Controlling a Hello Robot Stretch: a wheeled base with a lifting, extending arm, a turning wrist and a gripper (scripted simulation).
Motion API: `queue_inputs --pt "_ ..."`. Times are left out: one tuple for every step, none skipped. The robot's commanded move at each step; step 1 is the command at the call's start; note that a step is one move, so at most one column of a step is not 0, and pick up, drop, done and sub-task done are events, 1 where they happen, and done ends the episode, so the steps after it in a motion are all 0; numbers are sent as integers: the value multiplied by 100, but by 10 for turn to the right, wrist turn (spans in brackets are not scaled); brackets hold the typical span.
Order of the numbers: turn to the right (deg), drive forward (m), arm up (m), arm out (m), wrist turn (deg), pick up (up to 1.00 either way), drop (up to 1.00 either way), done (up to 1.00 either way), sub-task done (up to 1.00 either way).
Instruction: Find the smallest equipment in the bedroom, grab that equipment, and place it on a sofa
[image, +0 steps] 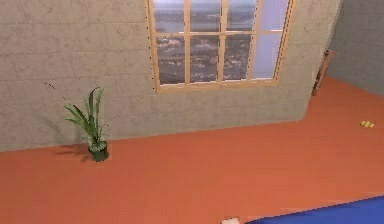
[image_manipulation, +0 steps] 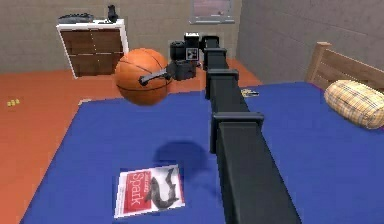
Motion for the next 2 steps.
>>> queue_inputs --pt "0 0 0 0 -450 0 0 0 0" --pt "0 0 0 0 -450 0 0 0 0"
